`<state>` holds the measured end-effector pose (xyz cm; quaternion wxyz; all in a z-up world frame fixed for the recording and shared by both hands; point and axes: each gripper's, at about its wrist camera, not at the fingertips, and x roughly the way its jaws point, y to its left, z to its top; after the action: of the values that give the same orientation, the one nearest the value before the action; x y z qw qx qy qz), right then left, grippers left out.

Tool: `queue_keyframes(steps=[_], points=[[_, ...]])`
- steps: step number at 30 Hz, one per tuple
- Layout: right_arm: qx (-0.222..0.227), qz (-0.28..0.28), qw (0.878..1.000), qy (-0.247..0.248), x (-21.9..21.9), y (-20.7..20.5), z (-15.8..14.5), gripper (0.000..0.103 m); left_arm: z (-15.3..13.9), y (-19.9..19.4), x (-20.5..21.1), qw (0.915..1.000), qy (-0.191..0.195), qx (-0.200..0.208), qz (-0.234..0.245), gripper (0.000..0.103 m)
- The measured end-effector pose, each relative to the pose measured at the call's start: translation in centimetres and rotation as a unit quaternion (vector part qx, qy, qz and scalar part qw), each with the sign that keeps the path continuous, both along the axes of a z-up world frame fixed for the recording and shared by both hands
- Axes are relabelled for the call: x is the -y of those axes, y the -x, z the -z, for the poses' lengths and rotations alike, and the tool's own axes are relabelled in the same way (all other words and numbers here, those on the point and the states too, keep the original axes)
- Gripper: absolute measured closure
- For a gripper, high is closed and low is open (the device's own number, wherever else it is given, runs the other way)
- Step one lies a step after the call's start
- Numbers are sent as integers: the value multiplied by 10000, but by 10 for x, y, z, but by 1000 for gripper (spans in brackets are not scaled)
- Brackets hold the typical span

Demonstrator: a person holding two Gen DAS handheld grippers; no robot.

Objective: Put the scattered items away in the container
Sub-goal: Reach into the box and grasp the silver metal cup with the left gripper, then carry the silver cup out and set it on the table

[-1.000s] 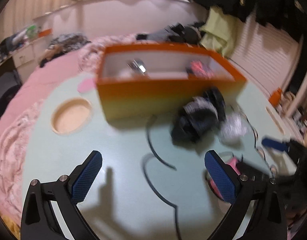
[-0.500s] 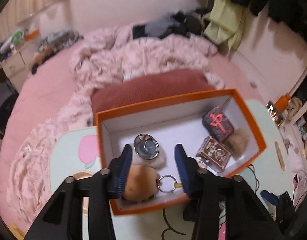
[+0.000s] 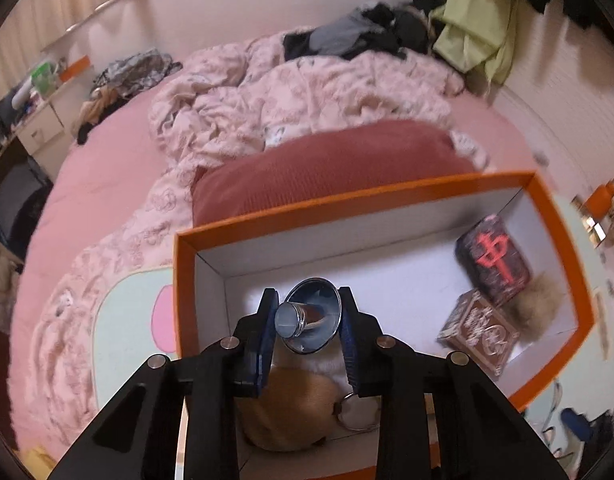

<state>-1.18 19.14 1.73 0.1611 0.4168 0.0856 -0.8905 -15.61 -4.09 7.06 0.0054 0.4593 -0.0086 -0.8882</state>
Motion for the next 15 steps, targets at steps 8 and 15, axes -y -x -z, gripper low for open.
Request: queue_keyframes(steps=[8,15], points=[[-5,-1,10000,-3,-1,0,0,5,-55,-80,-11,9927,-384,-951,641,75],[-10,-6,10000,-2,-3,1,0,5,3,-130,-26,9910,-817,-515,924,75]])
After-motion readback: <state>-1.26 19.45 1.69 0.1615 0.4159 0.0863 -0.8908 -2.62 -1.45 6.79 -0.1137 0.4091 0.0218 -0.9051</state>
